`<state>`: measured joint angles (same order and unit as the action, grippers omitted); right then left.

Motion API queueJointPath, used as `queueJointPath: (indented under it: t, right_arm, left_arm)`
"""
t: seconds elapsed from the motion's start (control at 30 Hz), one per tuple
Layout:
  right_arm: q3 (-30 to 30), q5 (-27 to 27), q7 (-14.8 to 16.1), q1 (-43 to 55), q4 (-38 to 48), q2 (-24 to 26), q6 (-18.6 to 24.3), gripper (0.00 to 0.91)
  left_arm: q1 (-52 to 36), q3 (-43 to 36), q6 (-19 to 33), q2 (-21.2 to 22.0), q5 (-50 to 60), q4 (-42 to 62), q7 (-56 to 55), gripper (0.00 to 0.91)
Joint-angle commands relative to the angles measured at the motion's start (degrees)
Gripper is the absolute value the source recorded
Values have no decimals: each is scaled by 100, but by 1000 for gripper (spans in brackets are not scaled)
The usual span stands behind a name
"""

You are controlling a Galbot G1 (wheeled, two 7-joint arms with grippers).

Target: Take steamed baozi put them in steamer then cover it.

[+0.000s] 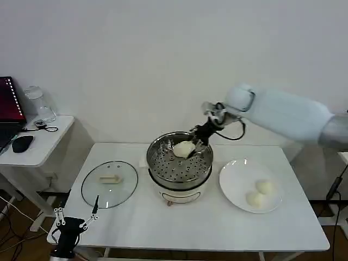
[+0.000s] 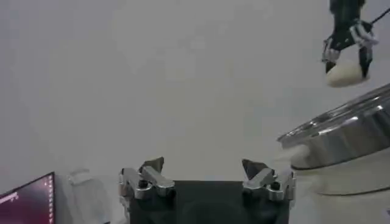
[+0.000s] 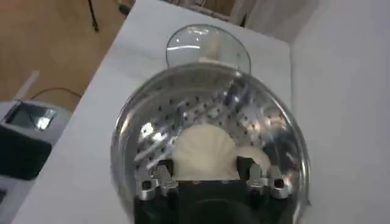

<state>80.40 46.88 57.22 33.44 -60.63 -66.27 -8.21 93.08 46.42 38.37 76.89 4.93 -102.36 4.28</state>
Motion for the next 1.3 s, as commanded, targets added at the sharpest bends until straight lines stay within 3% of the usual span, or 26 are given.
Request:
queueJointPath:
  t: [0.03, 0.77, 0.8, 0.87, 0.93, 1.13, 1.3]
  right_arm:
    - [26, 58, -117, -453, 582, -782, -113, 685]
    - [-277, -431, -412, -994, 1173, -1108, -98, 695]
    - [-283, -497, -421, -1006, 1188, -1112, -95, 796]
    - [-307, -667, -450, -1035, 1239, -1121, -86, 907]
    - [-364, -661, -479, -1068, 1284, -1114, -57, 907]
    - [-479, -605, -551, -1008, 1131, -951, -51, 907]
    - [-517, -353, -531, -588, 342, -285, -78, 907]
  left_arm:
    - [-28, 21, 1, -9, -6, 17, -2, 907]
    - [-14, 15, -16, -34, 1, -35, 10, 907]
    - [-15, 13, -15, -33, 7, -35, 11, 907]
    - [-14, 3, -15, -22, 14, -37, 11, 907]
    - [-3, -4, -14, -7, 20, -46, 14, 907]
    - [23, -15, -8, 27, 35, -39, 18, 907]
    - [49, -4, -1, 38, 25, -57, 17, 907]
